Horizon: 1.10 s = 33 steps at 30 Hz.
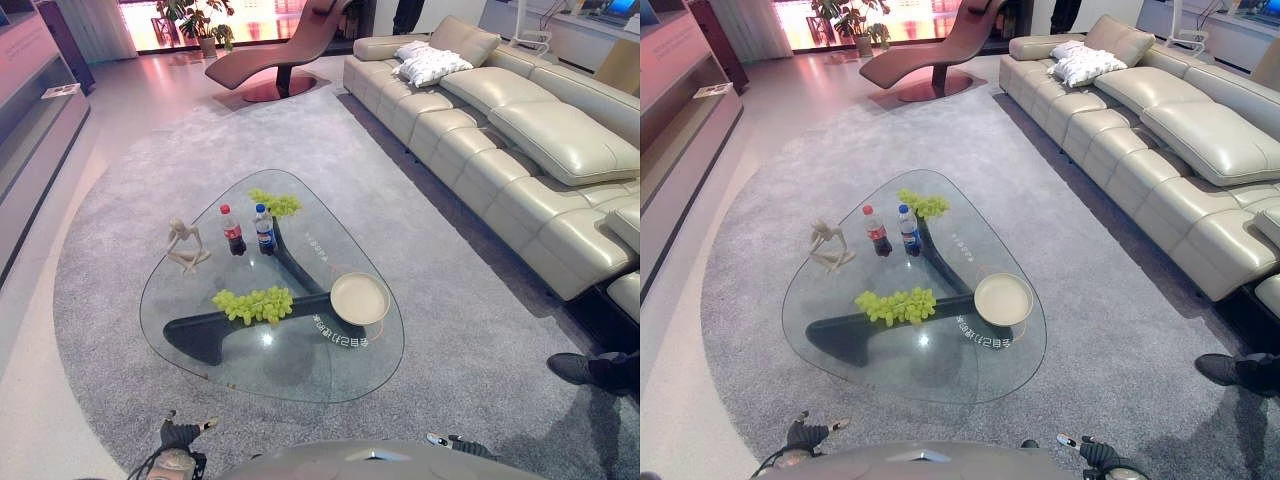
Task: Pick up fruits into the plate
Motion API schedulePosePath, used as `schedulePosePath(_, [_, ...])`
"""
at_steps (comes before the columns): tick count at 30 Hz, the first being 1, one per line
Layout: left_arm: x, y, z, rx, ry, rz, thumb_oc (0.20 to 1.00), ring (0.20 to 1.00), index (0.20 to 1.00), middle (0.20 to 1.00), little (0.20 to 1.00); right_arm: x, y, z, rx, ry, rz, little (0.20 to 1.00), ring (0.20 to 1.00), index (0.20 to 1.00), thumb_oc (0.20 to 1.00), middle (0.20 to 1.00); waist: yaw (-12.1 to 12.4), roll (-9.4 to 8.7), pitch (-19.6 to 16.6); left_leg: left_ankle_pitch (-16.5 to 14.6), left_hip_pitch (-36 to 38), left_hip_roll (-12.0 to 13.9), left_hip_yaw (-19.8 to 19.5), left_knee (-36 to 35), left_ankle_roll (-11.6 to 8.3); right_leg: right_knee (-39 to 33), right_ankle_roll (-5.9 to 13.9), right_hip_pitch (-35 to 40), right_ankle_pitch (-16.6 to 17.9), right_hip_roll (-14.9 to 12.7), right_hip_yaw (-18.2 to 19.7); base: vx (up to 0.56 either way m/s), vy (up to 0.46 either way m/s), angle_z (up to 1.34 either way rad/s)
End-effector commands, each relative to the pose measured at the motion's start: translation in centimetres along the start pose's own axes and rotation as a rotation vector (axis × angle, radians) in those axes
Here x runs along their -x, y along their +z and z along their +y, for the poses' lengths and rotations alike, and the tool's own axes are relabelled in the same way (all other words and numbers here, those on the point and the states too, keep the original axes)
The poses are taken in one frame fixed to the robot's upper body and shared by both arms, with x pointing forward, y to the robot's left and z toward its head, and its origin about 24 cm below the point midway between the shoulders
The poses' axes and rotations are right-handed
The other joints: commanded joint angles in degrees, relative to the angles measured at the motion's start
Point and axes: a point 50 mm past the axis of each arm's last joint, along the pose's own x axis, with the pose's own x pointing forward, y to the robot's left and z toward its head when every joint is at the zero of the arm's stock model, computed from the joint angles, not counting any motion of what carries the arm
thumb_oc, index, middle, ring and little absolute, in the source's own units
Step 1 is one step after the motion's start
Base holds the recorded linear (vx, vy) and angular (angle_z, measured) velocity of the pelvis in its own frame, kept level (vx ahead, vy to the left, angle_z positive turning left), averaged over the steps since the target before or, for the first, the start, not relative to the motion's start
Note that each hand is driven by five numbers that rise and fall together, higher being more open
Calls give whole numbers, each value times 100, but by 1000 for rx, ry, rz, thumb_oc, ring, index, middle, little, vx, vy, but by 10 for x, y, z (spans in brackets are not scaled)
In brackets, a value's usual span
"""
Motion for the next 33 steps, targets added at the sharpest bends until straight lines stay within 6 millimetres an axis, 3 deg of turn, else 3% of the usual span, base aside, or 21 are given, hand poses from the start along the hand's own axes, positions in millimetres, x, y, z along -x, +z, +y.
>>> schedulePosePath(1, [-13,42,23,108,182,-131,1000,1000,1000,1000,1000,-4,24,1,1,-4,-42,1000,1000,1000,1000,1000,92,-33,344,-717,48,-150,-214,141,186,286,-131,276,-666,205,-92,0,0,0])
schedulePosePath(12, [-4,101,52,114,588,-489,1000,1000,1000,1000,1000,-4,28,0,15,-6,-55,1000,1000,1000,1000,1000,87,-47,463,-720,47,-145,-202,135,164,277,-122,264,-638,195,-64,0,0,0])
schedulePosePath(18, [0,127,57,4,627,-639,1000,1000,1000,1000,1000,-4,30,-3,53,-13,-57,1000,1000,1000,1000,1000,57,-18,552,-707,-17,-133,-173,157,147,319,-108,180,-640,179,-31,-8,3,0])
schedulePosePath(20, [2,151,64,-84,621,-744,1000,1000,1000,1000,1000,-3,34,-10,85,-32,-59,1000,1000,1000,1000,1000,26,48,642,-685,-102,-148,-186,155,152,334,-116,78,-634,183,13,-67,48,-1])
schedulePosePath(24, [4,175,79,-234,646,-860,1000,1000,1000,1000,1000,-1,35,-26,113,-72,-49,1000,1000,1000,1000,1000,-9,110,673,-658,-147,-165,-168,113,144,273,-93,45,-595,186,0,16,47,-1])
schedulePosePath(29, [13,229,114,-320,717,-1006,1000,1000,1000,1000,1000,1,70,-43,189,-114,-142,1000,1000,1000,1000,1000,-117,207,1044,-556,-614,-177,-105,220,126,419,-96,-469,-557,166,163,-192,59,-4])
schedulePosePath(32, [25,267,142,-429,826,-1123,1000,1000,1000,1000,1000,5,109,-47,200,-136,-242,1000,1000,1000,1000,1000,-200,250,1550,-518,-1192,-267,-80,517,174,697,-177,-1080,-520,195,329,-331,42,-16])
schedulePosePath(33, [27,270,145,-428,839,-1133,1000,1000,1000,1000,1000,6,113,-48,199,-138,-255,1000,1000,1000,1000,1000,-210,253,1619,-510,-1263,-280,-75,554,178,732,-187,-1149,-516,203,349,-239,43,-13])
